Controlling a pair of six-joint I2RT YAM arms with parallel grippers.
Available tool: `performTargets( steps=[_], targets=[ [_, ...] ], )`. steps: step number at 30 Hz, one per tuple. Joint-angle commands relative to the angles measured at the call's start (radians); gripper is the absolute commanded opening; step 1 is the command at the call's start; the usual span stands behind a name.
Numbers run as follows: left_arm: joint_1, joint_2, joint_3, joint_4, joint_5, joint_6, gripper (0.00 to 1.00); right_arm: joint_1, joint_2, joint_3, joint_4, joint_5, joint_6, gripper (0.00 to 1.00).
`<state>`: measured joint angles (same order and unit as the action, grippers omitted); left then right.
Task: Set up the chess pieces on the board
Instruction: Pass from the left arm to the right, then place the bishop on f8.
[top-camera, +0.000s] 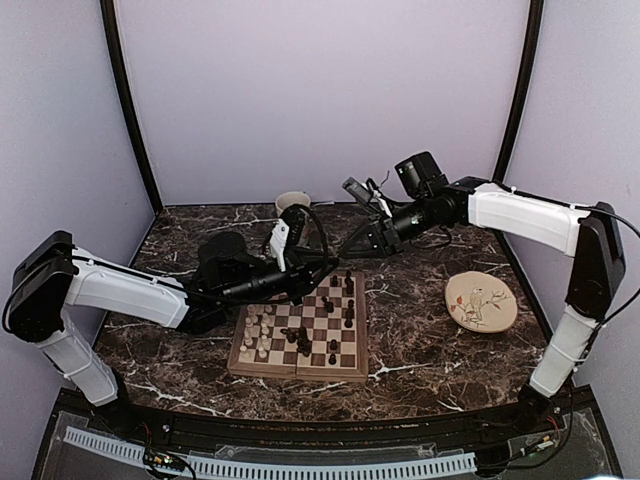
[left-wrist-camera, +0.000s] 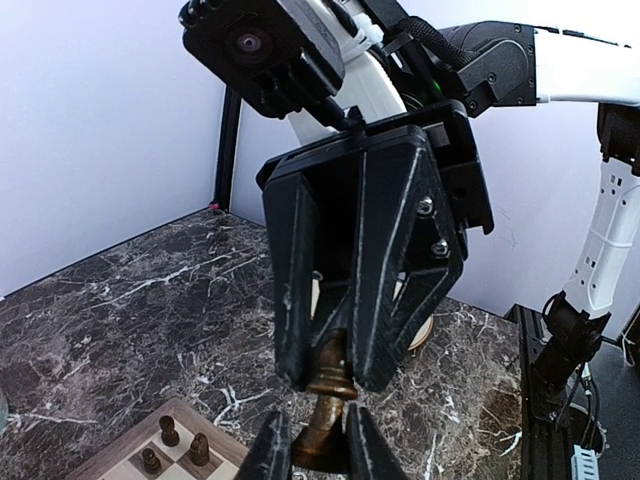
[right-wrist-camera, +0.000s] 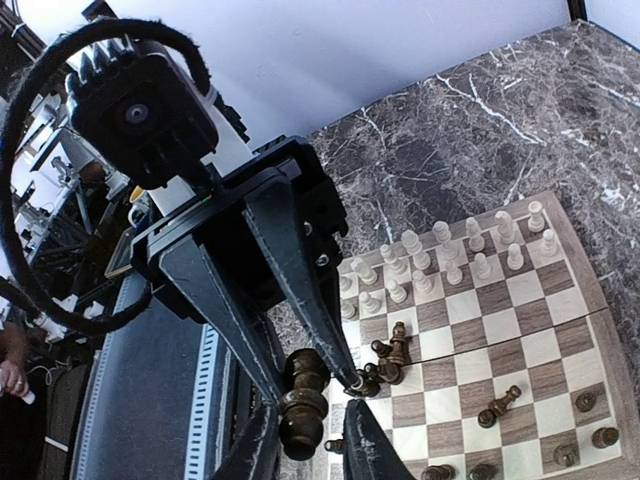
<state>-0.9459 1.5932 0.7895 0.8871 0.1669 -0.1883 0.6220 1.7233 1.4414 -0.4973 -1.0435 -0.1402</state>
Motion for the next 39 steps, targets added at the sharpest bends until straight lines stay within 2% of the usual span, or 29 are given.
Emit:
performTargets(
  steps=[1, 8, 11, 14, 17, 20, 24, 30, 34, 36, 39],
  targets=[
    [0.001, 0.0, -0.008, 0.037, 0.018, -0.011, 0.17, 0.015, 0.018, -0.001, 0.035, -0.028, 0.021, 0.2],
    [0.001, 0.005, 0.0, 0.028, 0.019, -0.013, 0.17, 0.018, 0.022, -0.007, 0.05, -0.036, 0.033, 0.1],
    [0.002, 0.002, 0.003, 0.01, 0.011, -0.009, 0.2, 0.016, 0.016, -0.007, 0.053, -0.005, 0.034, 0.07],
    [0.006, -0.017, 0.012, -0.053, -0.024, -0.002, 0.35, 0.015, 0.014, 0.003, 0.029, 0.049, 0.017, 0.06],
    [0.021, -0.062, 0.028, -0.189, -0.071, 0.009, 0.5, 0.009, 0.01, 0.029, -0.041, 0.151, -0.064, 0.05],
    [0.036, -0.119, 0.031, -0.306, -0.119, 0.04, 0.59, 0.008, 0.002, 0.034, -0.081, 0.256, -0.116, 0.04],
    [0.071, -0.187, 0.08, -0.517, -0.238, 0.037, 0.66, 0.009, -0.007, 0.032, -0.127, 0.371, -0.176, 0.04],
    [0.189, -0.21, 0.256, -0.827, -0.251, -0.008, 0.67, 0.012, -0.002, 0.05, -0.182, 0.477, -0.234, 0.04],
    [0.251, -0.164, 0.407, -0.985, -0.218, 0.044, 0.66, 0.022, 0.0, 0.078, -0.248, 0.525, -0.275, 0.04],
    [0.264, -0.146, 0.439, -1.009, -0.251, 0.07, 0.64, 0.038, 0.001, 0.096, -0.285, 0.547, -0.3, 0.04],
    [0.295, -0.155, 0.391, -0.963, -0.267, 0.054, 0.64, 0.074, -0.004, 0.106, -0.325, 0.589, -0.336, 0.04]
  ],
)
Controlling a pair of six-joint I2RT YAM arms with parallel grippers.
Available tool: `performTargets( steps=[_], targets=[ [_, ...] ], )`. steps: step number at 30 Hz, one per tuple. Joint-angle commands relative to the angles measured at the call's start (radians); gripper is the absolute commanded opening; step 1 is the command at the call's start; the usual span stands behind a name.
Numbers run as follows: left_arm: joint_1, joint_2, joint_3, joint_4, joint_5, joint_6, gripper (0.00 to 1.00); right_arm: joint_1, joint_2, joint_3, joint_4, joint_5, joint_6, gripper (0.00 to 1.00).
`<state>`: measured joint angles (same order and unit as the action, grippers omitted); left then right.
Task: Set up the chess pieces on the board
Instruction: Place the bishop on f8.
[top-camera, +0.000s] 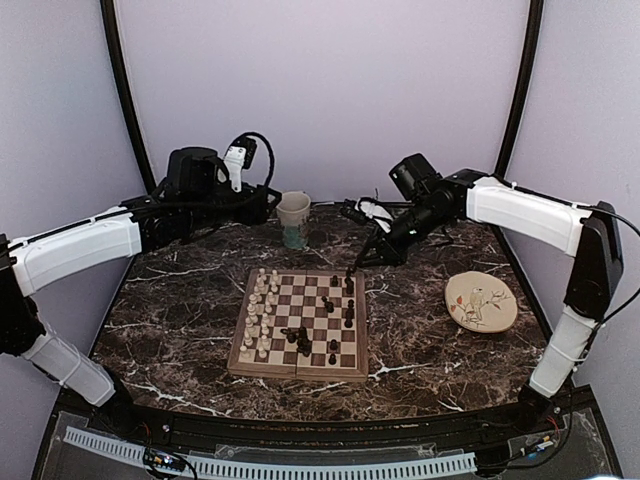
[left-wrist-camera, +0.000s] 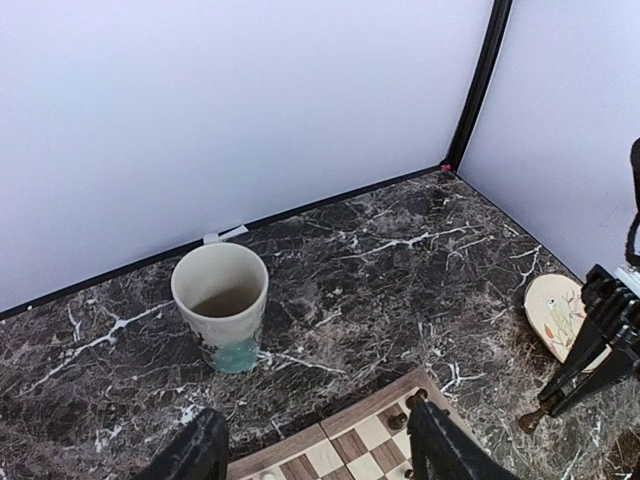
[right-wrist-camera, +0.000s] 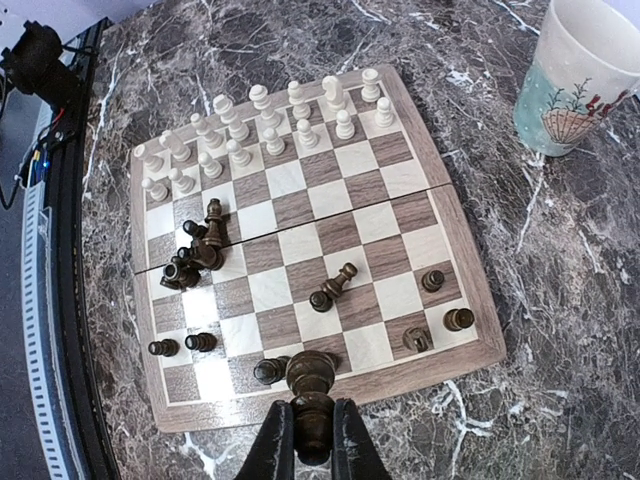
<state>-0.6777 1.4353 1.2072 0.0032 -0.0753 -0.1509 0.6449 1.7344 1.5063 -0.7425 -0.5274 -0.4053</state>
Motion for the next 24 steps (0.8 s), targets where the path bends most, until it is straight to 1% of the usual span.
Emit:
performTargets(
  steps=[1, 5, 8, 16, 20, 24],
  targets=[
    [0.043, -0.006, -0.056, -0.043, -0.013, 0.003, 0.63, 0.065, -0.017, 0.041, -0.095, 0.084, -0.089, 0.04],
    [0.13, -0.039, -0.147, 0.029, 0.068, -0.044, 0.63, 0.136, -0.015, 0.025, -0.121, 0.137, -0.127, 0.05],
    [0.16, -0.042, -0.154, 0.016, 0.069, -0.04, 0.63, 0.191, 0.01, 0.024, -0.151, 0.182, -0.16, 0.04],
    [0.176, -0.081, -0.173, 0.048, 0.102, -0.027, 0.62, 0.318, 0.076, 0.017, -0.168, 0.315, -0.202, 0.04],
    [0.178, -0.101, -0.187, 0.06, 0.099, -0.014, 0.62, 0.351, 0.106, 0.0, -0.167, 0.376, -0.209, 0.04],
    [0.177, -0.101, -0.182, 0.054, 0.104, -0.013, 0.62, 0.355, 0.12, -0.003, -0.151, 0.397, -0.198, 0.04]
  ],
)
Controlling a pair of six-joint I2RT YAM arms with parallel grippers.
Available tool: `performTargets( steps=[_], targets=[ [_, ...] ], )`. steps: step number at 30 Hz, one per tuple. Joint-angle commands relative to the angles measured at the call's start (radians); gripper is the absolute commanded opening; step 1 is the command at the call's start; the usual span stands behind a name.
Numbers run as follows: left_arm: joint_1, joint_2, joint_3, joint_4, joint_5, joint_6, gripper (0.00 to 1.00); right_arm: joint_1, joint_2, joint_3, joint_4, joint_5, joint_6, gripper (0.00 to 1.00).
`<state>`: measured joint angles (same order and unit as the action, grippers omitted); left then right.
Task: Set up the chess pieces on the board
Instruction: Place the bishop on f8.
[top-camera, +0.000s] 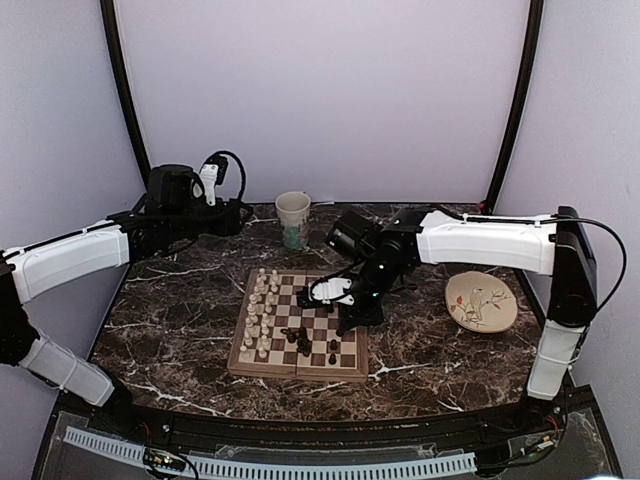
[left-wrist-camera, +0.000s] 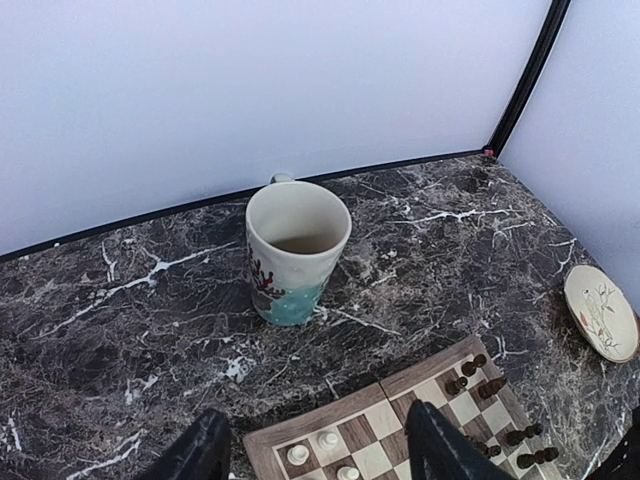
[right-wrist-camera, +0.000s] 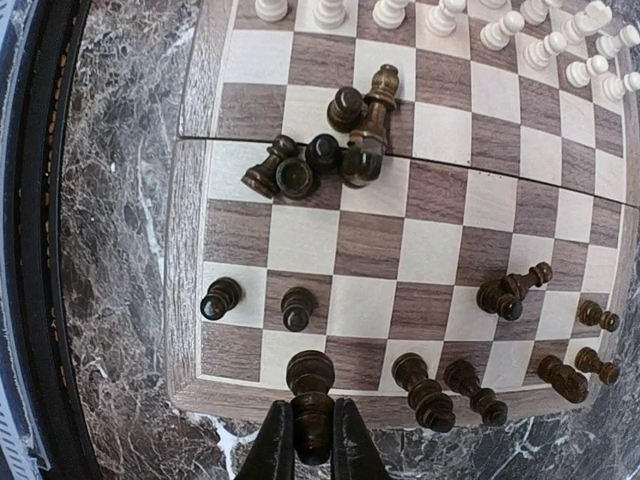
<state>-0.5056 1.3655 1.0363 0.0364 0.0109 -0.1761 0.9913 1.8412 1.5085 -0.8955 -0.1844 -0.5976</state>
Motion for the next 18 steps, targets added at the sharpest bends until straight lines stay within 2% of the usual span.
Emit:
performTargets(
  steps=[1, 18],
  targets=[
    [0.005, -0.031, -0.012, 0.02, 0.023, 0.013, 0.62, 0.009, 0.021, -0.002, 0.001, 0.061, -0.003, 0.04],
    [0.004, -0.014, -0.01, 0.017, 0.068, 0.006, 0.62, 0.012, 0.081, 0.0, -0.006, 0.1, -0.003, 0.06]
  ],
)
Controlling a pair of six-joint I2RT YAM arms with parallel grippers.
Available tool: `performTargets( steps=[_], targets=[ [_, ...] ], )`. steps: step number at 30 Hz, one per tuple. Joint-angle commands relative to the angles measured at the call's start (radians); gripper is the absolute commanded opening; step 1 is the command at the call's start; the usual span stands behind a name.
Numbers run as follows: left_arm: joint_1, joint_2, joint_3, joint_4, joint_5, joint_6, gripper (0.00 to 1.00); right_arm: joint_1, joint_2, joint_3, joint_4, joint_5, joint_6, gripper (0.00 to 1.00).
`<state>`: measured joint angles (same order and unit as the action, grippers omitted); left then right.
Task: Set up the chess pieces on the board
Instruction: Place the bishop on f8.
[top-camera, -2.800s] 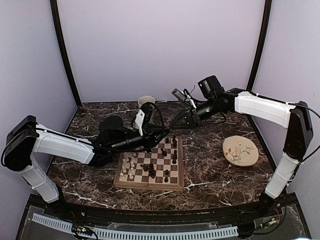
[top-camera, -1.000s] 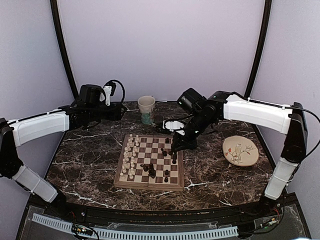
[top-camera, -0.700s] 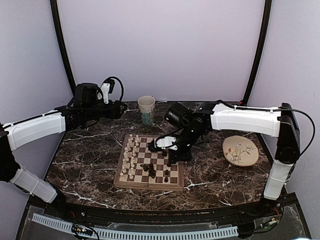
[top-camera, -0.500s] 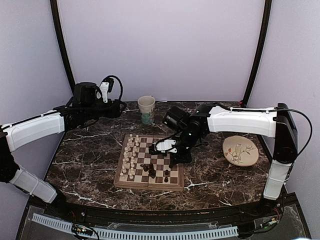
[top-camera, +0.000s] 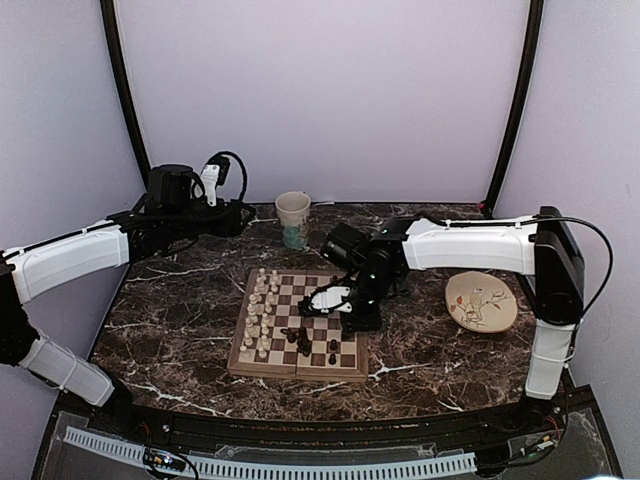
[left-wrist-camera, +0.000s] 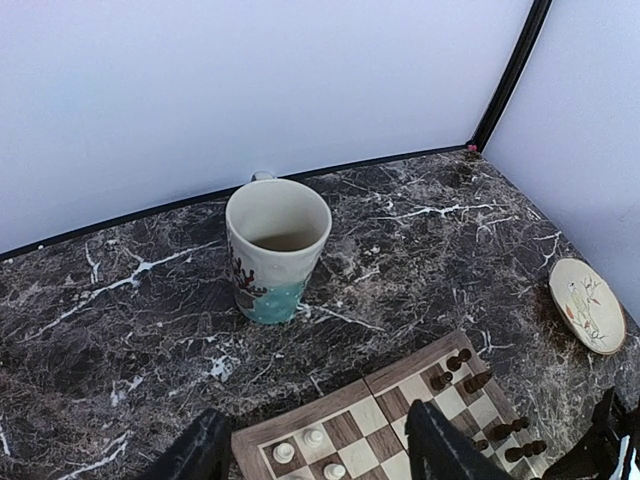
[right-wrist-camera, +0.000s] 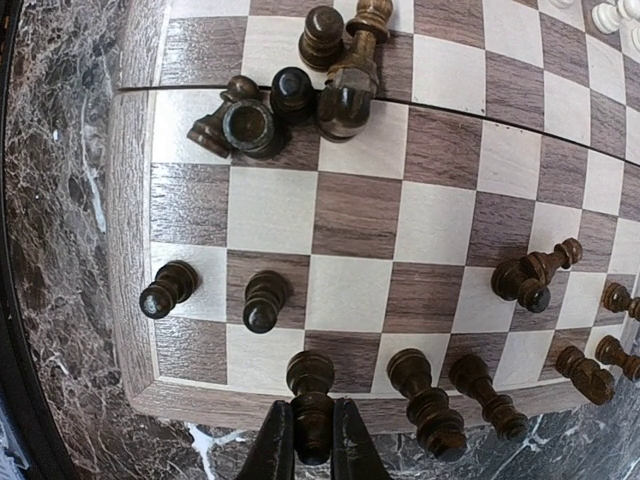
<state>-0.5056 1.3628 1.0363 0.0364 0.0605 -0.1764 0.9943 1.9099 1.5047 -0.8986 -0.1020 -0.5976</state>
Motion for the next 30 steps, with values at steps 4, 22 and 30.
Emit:
performTargets(
  steps=[4, 22, 30],
  targets=[
    [0.005, -0.008, -0.008, 0.017, 0.026, 0.003, 0.62, 0.009, 0.021, 0.006, -0.002, 0.022, -0.002, 0.06],
    [0.005, -0.001, -0.004, 0.016, 0.064, -0.005, 0.62, 0.009, 0.058, 0.008, 0.021, 0.068, 0.008, 0.13],
    [0.005, 0.002, -0.004, 0.016, 0.075, -0.007, 0.62, 0.009, 0.057, 0.011, 0.021, 0.081, 0.013, 0.18]
  ],
)
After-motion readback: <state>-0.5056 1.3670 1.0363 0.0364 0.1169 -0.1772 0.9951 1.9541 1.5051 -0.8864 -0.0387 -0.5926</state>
